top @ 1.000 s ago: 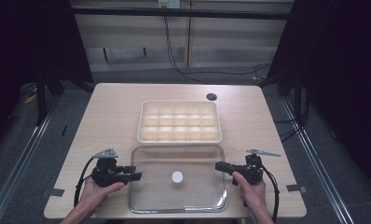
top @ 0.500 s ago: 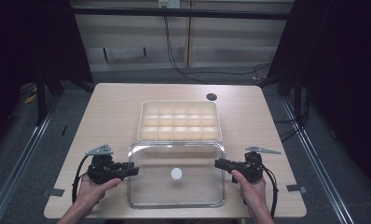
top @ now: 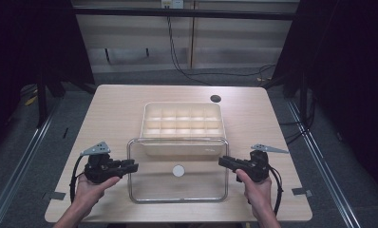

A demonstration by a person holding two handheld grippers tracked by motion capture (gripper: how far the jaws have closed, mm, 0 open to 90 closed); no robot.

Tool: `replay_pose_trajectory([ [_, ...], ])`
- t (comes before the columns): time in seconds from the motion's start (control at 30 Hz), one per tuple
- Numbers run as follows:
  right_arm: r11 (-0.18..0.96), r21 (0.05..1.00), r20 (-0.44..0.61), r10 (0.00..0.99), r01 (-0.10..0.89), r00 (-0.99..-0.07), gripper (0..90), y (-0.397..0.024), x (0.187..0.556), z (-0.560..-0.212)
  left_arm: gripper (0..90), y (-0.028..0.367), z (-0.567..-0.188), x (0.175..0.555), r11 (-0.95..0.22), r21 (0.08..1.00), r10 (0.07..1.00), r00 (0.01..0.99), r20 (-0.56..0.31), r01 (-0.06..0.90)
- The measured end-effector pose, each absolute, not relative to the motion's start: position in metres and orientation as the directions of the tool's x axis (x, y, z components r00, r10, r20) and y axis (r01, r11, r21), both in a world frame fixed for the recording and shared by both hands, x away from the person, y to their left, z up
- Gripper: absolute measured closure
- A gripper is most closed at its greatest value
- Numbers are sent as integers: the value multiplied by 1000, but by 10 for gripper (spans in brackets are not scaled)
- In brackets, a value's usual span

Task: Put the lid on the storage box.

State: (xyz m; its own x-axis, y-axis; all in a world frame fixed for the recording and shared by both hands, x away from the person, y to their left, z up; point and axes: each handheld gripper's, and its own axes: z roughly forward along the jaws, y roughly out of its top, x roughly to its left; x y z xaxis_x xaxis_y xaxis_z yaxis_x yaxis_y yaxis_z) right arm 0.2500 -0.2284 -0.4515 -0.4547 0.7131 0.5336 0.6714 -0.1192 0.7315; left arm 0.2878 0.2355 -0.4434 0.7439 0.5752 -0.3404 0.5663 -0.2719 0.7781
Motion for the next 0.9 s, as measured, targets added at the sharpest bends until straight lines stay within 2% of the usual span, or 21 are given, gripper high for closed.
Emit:
replay_pose_trajectory([
  [0.9, -174, 772, 517, 731, 611, -445, 679, -231, 281, -414, 704, 229, -408, 313, -208, 822, 605, 730, -317, 529],
])
